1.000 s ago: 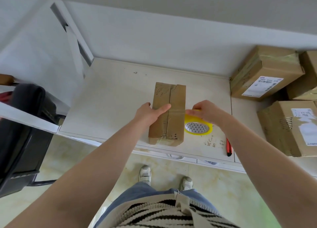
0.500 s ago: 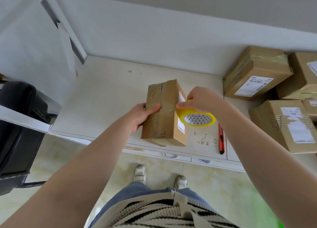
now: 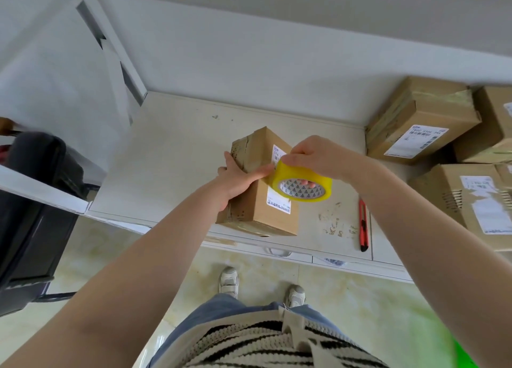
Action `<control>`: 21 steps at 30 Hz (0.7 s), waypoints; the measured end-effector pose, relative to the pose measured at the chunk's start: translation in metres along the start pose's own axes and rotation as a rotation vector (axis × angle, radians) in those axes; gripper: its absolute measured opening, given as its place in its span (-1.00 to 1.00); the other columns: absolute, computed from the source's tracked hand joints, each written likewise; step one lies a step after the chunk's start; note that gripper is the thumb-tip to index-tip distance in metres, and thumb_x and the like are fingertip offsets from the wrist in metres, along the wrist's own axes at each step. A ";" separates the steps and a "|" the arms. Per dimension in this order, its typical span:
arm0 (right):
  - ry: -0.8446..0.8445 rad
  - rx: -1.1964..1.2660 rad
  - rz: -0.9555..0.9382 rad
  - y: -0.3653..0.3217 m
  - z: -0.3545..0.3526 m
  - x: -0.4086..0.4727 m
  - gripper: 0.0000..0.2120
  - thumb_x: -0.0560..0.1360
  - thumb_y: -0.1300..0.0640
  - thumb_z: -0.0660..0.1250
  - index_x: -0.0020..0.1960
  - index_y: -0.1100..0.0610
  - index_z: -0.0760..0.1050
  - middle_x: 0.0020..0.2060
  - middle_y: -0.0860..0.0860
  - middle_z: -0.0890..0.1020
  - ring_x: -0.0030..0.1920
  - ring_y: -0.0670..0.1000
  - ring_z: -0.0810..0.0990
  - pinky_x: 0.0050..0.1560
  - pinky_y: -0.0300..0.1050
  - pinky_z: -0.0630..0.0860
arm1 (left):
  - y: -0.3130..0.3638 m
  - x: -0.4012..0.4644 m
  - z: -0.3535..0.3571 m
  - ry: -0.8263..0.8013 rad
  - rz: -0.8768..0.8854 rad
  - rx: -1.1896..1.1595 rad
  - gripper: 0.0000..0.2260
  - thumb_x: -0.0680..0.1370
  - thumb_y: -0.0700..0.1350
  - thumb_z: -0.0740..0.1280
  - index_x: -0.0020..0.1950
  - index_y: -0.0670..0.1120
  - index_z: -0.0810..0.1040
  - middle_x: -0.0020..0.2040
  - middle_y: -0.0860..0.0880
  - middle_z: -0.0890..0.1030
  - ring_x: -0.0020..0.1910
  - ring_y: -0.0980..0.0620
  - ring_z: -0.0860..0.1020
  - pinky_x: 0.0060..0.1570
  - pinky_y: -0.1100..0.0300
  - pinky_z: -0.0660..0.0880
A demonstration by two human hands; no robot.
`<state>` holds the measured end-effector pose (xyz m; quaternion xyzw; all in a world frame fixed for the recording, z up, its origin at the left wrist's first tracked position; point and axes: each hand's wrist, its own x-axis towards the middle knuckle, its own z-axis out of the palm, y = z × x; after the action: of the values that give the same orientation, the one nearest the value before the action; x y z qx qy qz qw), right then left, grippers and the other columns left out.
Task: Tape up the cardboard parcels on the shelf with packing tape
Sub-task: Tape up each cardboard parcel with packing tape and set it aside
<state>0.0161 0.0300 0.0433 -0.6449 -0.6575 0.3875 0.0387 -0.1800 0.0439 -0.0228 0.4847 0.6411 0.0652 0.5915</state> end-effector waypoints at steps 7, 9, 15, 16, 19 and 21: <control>0.106 -0.155 0.104 0.030 -0.008 0.002 -0.40 0.39 -0.32 0.37 -0.27 0.28 0.54 -0.43 0.08 0.46 -0.36 0.05 0.44 -0.28 -0.10 0.35 | -0.019 0.007 -0.020 -0.084 -0.005 -0.300 0.23 0.21 0.34 0.57 0.60 0.09 -0.17 0.48 -0.12 0.35 0.28 -0.14 0.48 0.29 -0.17 0.45; 0.130 -0.178 0.138 0.037 -0.005 0.000 -0.44 0.36 -0.34 0.38 -0.24 0.20 0.60 -0.36 0.06 0.54 -0.31 0.03 0.51 -0.28 -0.11 0.39 | -0.026 0.011 -0.025 -0.113 0.014 -0.371 0.11 0.38 0.15 0.53 0.61 0.00 -0.24 0.53 -0.14 0.28 0.31 -0.12 0.43 0.35 -0.10 0.38; 0.197 -0.246 0.220 0.016 0.019 0.012 -0.54 0.40 -0.33 0.37 -0.22 0.10 0.55 -0.34 -0.03 0.51 -0.34 -0.05 0.47 -0.37 -0.17 0.28 | -0.023 0.015 -0.031 -0.062 0.012 -0.378 -0.55 0.60 -0.17 0.34 0.47 -0.21 0.36 0.43 -0.19 0.45 0.34 -0.10 0.47 0.43 0.03 0.31; 0.201 -0.251 0.233 0.014 0.019 0.013 -0.54 0.40 -0.33 0.37 -0.23 0.09 0.53 -0.35 -0.03 0.51 -0.35 -0.06 0.46 -0.38 -0.18 0.28 | -0.022 0.014 -0.029 -0.069 0.015 -0.387 -0.66 0.63 -0.17 0.30 0.40 -0.21 0.44 0.34 -0.19 0.54 0.24 -0.11 0.55 0.35 0.02 0.40; 0.196 -0.268 0.241 0.009 0.022 0.015 -0.51 0.41 -0.34 0.36 -0.26 0.11 0.49 -0.36 -0.03 0.50 -0.37 -0.05 0.46 -0.38 -0.18 0.31 | -0.022 0.014 -0.023 -0.115 0.004 -0.348 -0.40 0.51 0.25 0.36 0.41 -0.09 0.44 0.29 -0.11 0.59 0.24 -0.14 0.56 0.26 -0.10 0.49; 0.203 -0.295 0.238 0.004 0.025 0.017 -0.50 0.40 -0.36 0.36 -0.29 0.09 0.44 -0.36 -0.04 0.49 -0.37 -0.05 0.45 -0.38 -0.17 0.30 | -0.027 0.016 -0.021 -0.116 0.056 -0.281 -0.37 0.44 0.34 0.38 0.34 -0.05 0.47 0.24 -0.07 0.62 0.18 -0.09 0.60 0.17 -0.10 0.54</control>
<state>0.0027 0.0329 0.0156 -0.7525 -0.6189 0.2222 -0.0363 -0.2088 0.0514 -0.0457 0.4176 0.5768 0.1428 0.6874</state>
